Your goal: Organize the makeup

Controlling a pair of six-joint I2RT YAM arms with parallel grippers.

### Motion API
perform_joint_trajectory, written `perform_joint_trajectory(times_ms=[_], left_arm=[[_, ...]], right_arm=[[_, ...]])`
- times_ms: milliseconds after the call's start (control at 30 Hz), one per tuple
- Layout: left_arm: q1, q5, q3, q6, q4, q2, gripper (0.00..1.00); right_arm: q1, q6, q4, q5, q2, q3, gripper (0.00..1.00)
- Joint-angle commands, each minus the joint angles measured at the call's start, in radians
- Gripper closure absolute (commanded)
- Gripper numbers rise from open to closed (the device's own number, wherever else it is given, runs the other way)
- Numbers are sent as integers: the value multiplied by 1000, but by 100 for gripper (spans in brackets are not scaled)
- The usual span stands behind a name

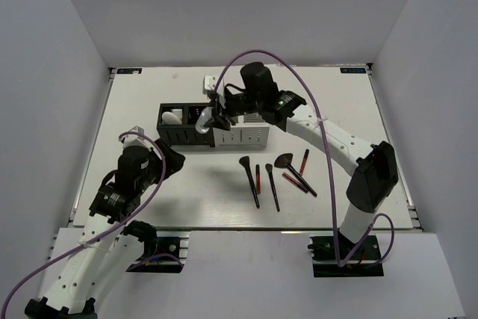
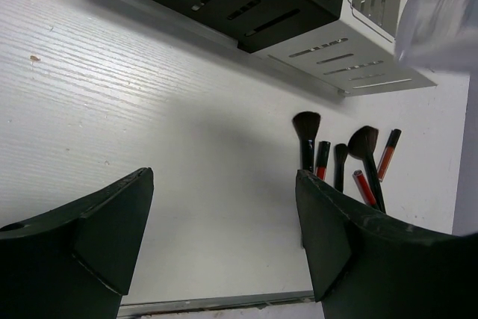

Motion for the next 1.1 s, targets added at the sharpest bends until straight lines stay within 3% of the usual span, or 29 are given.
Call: perform_joint_trajectory(times_ms=[0,267,467,833,933,1000,1067], left_arm=[[-2,11,6,8,8,-9,14],[-2,-3,1,-11,-10,-51,14],[-2,-9,8,-14,-19,-51,14],[-2,11,15,-2,15,-6,14],[-2,14,29,2,13,6,14],[-2,15,31,0,18,4,14],[-2,20,27,-3,22,6,14]], right_arm=[[1,106,152,76,68,82,100],[-1,174,246,194,251,233,100],[-2,144,306,254,282,206,100],[-2,101,263,243,308,146,100],[-1,95,233,261,325,155,95],[-2,88,228,268,326,157,83],[-4,85,225,275,326,154,64]])
